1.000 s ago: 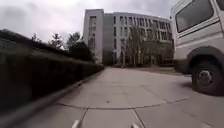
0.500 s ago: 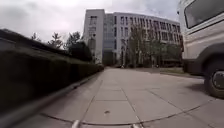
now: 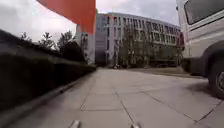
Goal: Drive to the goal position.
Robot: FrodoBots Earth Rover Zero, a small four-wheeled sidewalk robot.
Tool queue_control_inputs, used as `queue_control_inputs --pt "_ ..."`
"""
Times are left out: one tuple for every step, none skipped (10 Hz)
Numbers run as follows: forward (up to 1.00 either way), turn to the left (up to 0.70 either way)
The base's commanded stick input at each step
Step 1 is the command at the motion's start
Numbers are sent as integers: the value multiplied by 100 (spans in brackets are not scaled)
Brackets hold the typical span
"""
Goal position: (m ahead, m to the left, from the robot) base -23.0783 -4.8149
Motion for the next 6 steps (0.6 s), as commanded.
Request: queue_control_inputs --pt "85 0" --pt "85 0" --pt "85 0" --pt "85 0" --pt "85 0" --pt "35 0"
